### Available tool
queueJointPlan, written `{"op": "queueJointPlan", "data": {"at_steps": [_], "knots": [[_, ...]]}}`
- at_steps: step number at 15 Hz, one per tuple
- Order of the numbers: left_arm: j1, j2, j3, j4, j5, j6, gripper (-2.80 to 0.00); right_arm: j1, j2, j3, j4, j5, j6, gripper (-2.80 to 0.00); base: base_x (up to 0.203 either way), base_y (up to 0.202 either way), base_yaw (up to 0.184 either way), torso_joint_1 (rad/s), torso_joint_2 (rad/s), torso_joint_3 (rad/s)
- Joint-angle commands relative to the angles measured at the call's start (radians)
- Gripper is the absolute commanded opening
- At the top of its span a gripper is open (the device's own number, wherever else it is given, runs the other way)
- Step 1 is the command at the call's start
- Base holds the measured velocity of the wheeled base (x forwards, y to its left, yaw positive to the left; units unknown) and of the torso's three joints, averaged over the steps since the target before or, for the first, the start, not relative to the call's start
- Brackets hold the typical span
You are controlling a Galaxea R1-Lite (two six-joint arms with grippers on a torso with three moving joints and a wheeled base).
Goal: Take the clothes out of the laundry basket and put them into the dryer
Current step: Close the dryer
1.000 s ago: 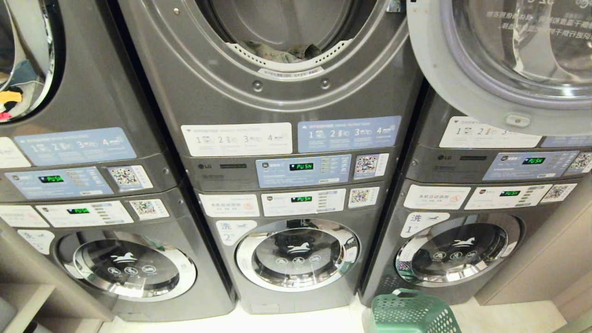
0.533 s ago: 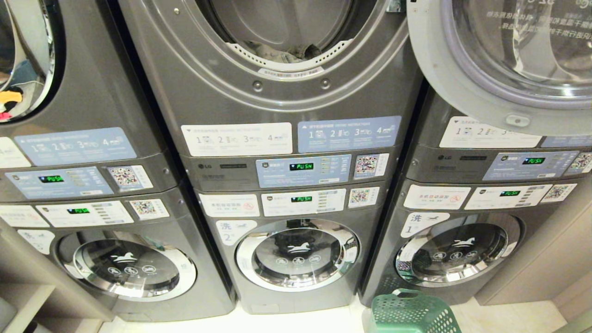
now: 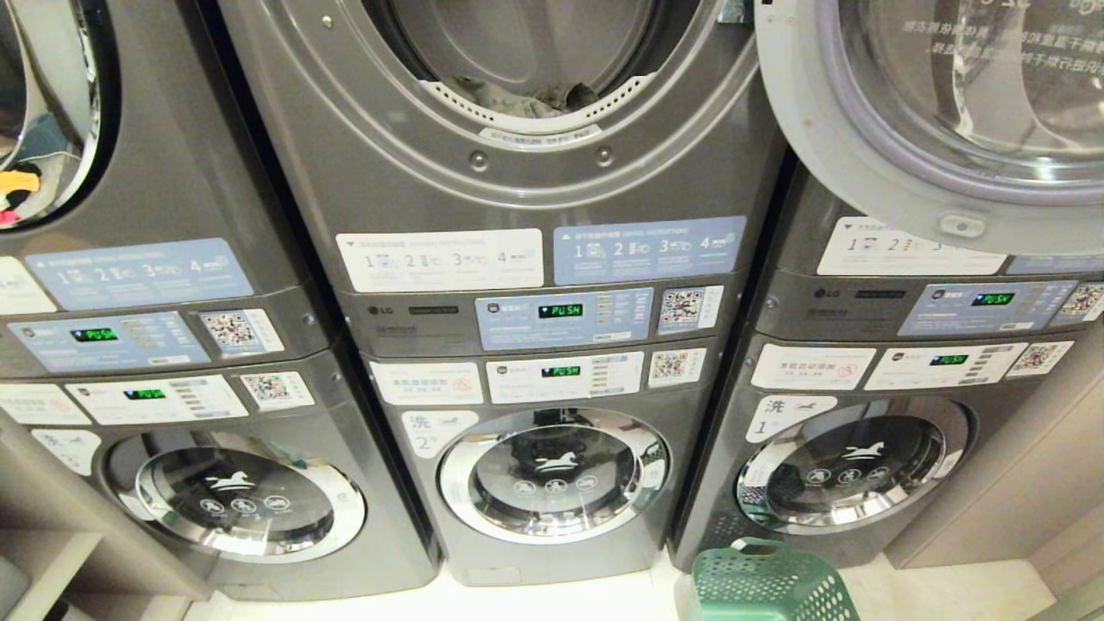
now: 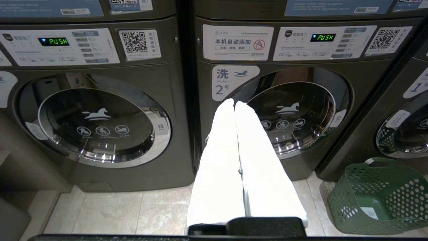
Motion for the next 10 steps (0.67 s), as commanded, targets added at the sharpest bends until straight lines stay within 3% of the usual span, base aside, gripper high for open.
{"op": "queueJointPlan", "data": {"at_steps": [1, 5, 10], "knots": [[0.001, 0.001, 0.000, -0.001, -0.001, 0.000, -2.80, 0.008, -0.068, 0.032, -0.014, 0.034, 0.024, -2.80, 0.000, 0.000, 0.000, 0.000, 0.00, 0.000], [0.000, 0.000, 0.001, 0.000, 0.001, 0.000, -2.80, 0.024, -0.293, 0.226, -0.015, 0.105, 0.094, -2.80, 0.000, 0.000, 0.000, 0.000, 0.00, 0.000], [0.000, 0.001, 0.000, -0.001, 0.001, 0.000, -2.80, 0.086, -0.842, 0.542, -0.001, 0.162, 0.169, -2.80, 0.000, 0.000, 0.000, 0.000, 0.00, 0.000]]}}
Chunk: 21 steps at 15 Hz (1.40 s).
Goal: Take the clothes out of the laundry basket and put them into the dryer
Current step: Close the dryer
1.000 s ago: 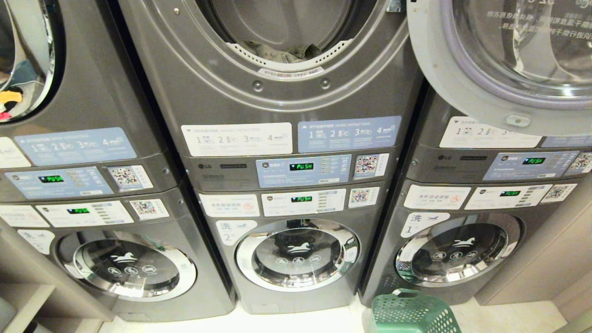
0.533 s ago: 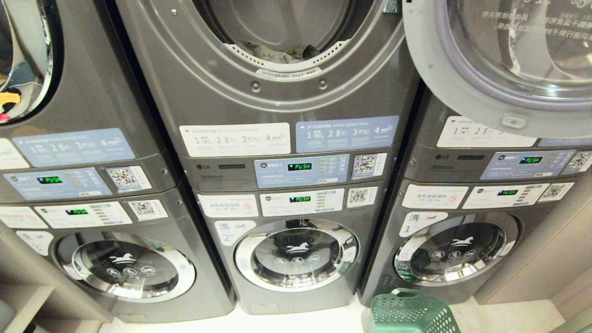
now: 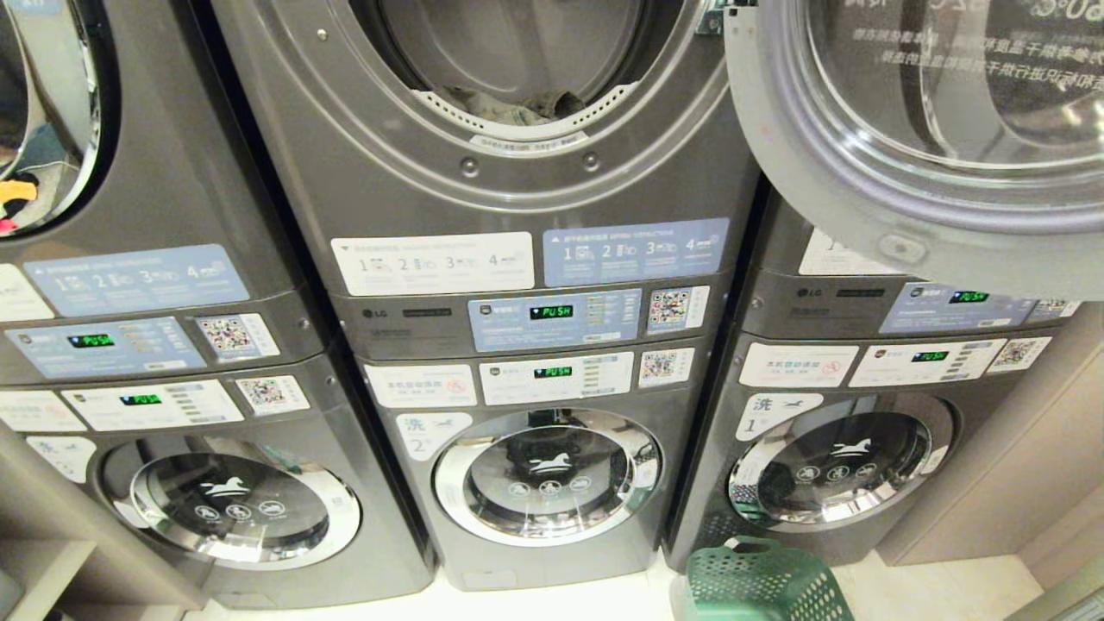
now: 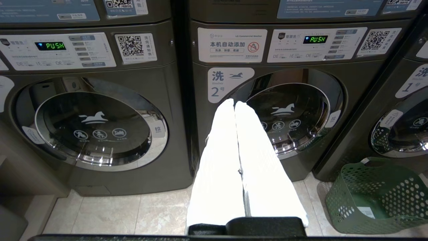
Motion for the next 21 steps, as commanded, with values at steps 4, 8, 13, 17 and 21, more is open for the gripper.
{"op": "queueJointPlan", "data": {"at_steps": [4, 8, 13, 17, 21], "knots": [[0.000, 0.000, 0.000, -0.001, 0.001, 0.000, -2.80, 0.034, -0.718, 0.073, 0.303, -0.014, 0.039, -2.80, 0.000, 0.000, 0.000, 0.028, 0.00, -0.014], [0.000, 0.001, 0.000, -0.001, 0.000, 0.000, -2.80, 0.052, -0.938, -0.136, 1.004, -0.025, 0.048, -2.80, 0.000, 0.000, 0.000, -0.004, 0.02, 0.007], [0.000, 0.001, 0.000, -0.001, 0.001, 0.000, -2.80, 0.102, -0.937, -0.149, 1.006, -0.022, -0.001, -2.80, 0.000, 0.000, 0.000, 0.004, 0.01, 0.000], [0.000, 0.001, 0.000, -0.001, 0.000, 0.000, -2.80, 0.141, -0.898, -0.122, 1.007, -0.016, -0.071, -2.80, 0.000, 0.000, 0.000, 0.000, 0.00, 0.000], [0.001, 0.000, 0.000, -0.001, 0.001, 0.000, -2.80, 0.247, -0.840, 0.064, 1.014, -0.057, -0.475, -2.80, 0.000, 0.000, 0.000, 0.000, 0.00, 0.000]]}}
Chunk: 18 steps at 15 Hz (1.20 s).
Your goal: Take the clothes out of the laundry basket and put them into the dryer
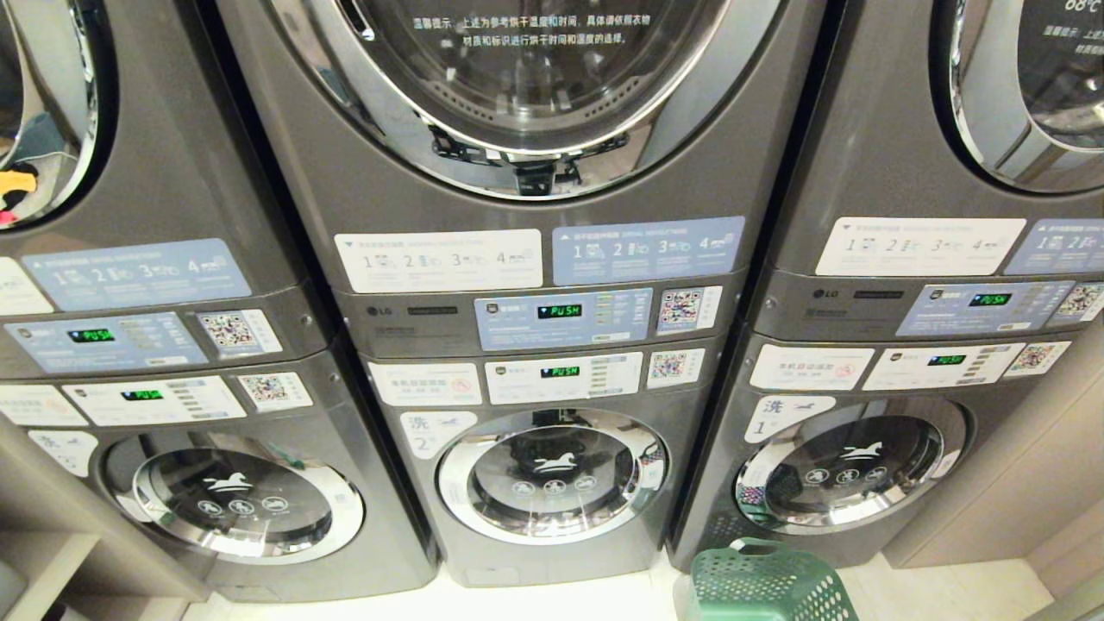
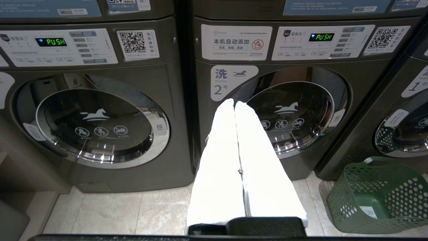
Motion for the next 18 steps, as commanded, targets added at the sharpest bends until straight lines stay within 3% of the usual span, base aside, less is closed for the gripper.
{"op": "queueJointPlan", "data": {"at_steps": [1, 3, 6, 8, 12, 16, 18], "knots": [[0.001, 0.000, 0.001, 0.000, 0.000, 0.000, -2.80, 0.068, 0.042, 0.113, 0.001, -0.032, -0.183, -2.80, 0.000, 0.000, 0.000, 0.000, 0.00, 0.000], [-0.001, 0.000, 0.000, 0.000, 0.001, 0.000, -2.80, 0.094, 0.046, 0.261, 0.003, -0.102, -0.296, -2.80, 0.000, 0.000, 0.000, 0.000, 0.00, 0.000], [0.000, 0.000, 0.000, 0.000, 0.000, 0.000, -2.80, 0.105, 0.050, 0.435, 0.022, -0.215, -0.350, -2.80, 0.000, 0.000, 0.000, 0.000, 0.00, 0.000], [0.001, 0.001, 0.000, 0.002, 0.001, 0.000, -2.80, 0.148, 0.117, 0.486, 0.030, -0.241, -0.390, -2.80, 0.000, 0.000, 0.000, 0.000, 0.00, 0.000], [0.000, 0.001, 0.001, 0.000, 0.001, 0.001, -2.80, 0.440, 0.182, 0.610, -0.016, -0.478, -0.441, -2.80, 0.000, 0.000, 0.000, 0.000, 0.00, 0.000], [0.001, 0.000, 0.000, 0.000, 0.000, 0.000, -2.80, 0.599, 0.076, 0.647, 0.010, -0.643, -0.450, -2.80, 0.000, 0.000, 0.000, 0.000, 0.00, 0.000], [-0.001, 0.000, 0.001, 0.000, 0.000, 0.000, -2.80, 0.605, 0.077, 0.657, -0.015, -0.666, -0.445, -2.80, 0.000, 0.000, 0.000, 0.000, 0.00, 0.000]]}}
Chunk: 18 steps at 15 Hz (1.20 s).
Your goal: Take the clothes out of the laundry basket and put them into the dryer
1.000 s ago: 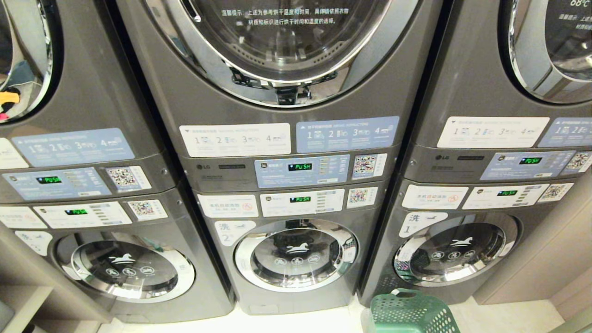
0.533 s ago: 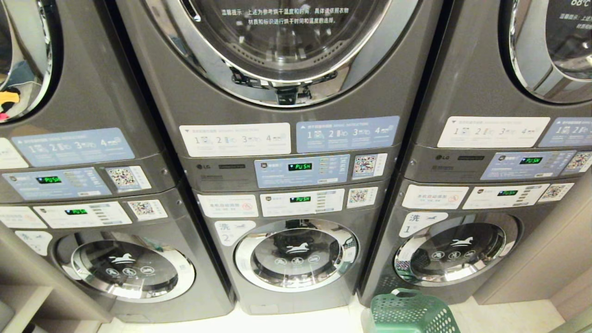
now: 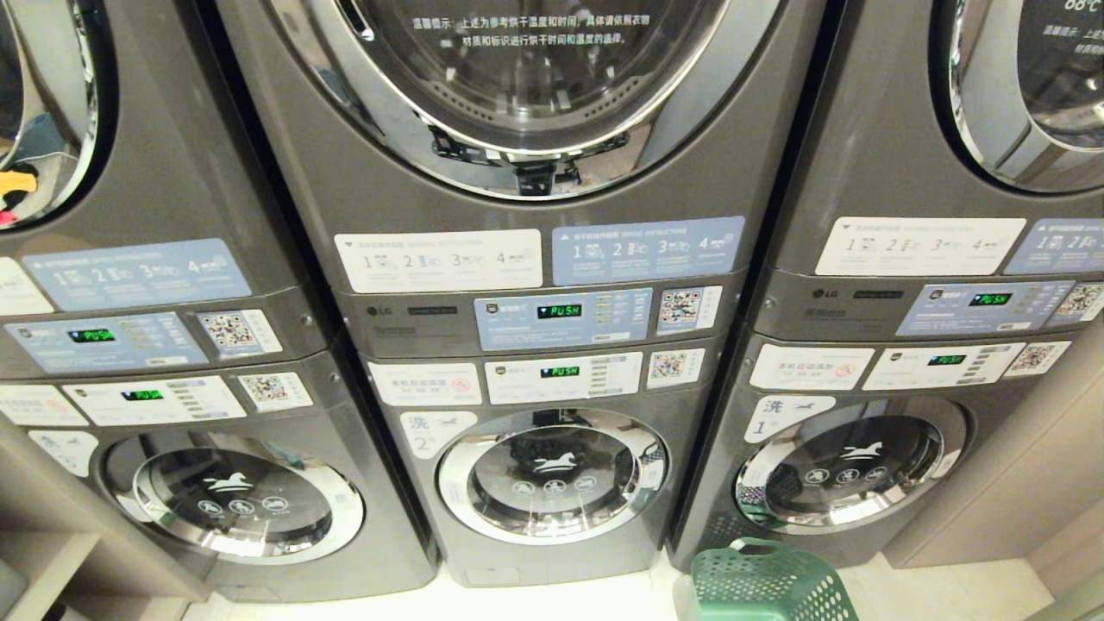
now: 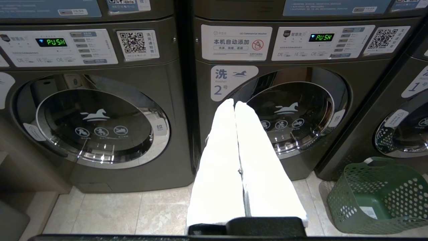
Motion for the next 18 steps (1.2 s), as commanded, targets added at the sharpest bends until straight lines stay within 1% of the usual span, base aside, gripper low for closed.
{"op": "queueJointPlan", "data": {"at_steps": [1, 2, 3, 4, 10, 14, 16, 18], "knots": [[0.000, 0.000, 0.000, 0.000, 0.000, 0.000, -2.80, 0.027, -0.007, 0.007, -0.001, -0.045, 0.000, -2.80, 0.000, 0.000, 0.000, 0.000, 0.00, 0.000], [0.001, 0.000, 0.000, 0.001, 0.001, 0.000, -2.80, 0.059, -0.005, 0.014, 0.003, -0.100, -0.001, -2.80, 0.000, 0.000, 0.000, 0.000, 0.00, 0.000], [0.001, 0.000, 0.000, 0.001, 0.000, 0.000, -2.80, 0.073, -0.013, 0.019, 0.047, -0.134, 0.002, -2.80, 0.000, 0.000, 0.000, 0.000, 0.00, 0.000], [0.000, 0.001, 0.000, 0.000, 0.001, 0.000, -2.80, 0.085, -0.034, 0.017, 0.107, -0.147, 0.006, -2.80, 0.000, 0.000, 0.000, 0.000, 0.00, 0.000], [-0.001, 0.001, 0.000, 0.000, 0.001, 0.000, -2.80, 0.099, -0.148, 0.017, 0.101, -0.153, 0.011, -2.80, 0.000, 0.000, 0.000, 0.000, 0.00, 0.000], [0.001, 0.001, 0.000, 0.000, 0.000, 0.000, -2.80, 0.104, -0.287, 0.019, 0.098, -0.152, 0.014, -2.80, 0.000, 0.000, 0.000, 0.000, 0.00, 0.000], [0.000, 0.001, 0.000, 0.000, 0.000, 0.000, -2.80, 0.106, -0.292, 0.022, 0.090, -0.157, 0.035, -2.80, 0.000, 0.000, 0.000, 0.000, 0.00, 0.000], [0.000, 0.001, 0.001, 0.000, 0.000, 0.000, -2.80, 0.106, -0.292, 0.022, 0.092, -0.156, 0.039, -2.80, 0.000, 0.000, 0.000, 0.000, 0.00, 0.000]]}}
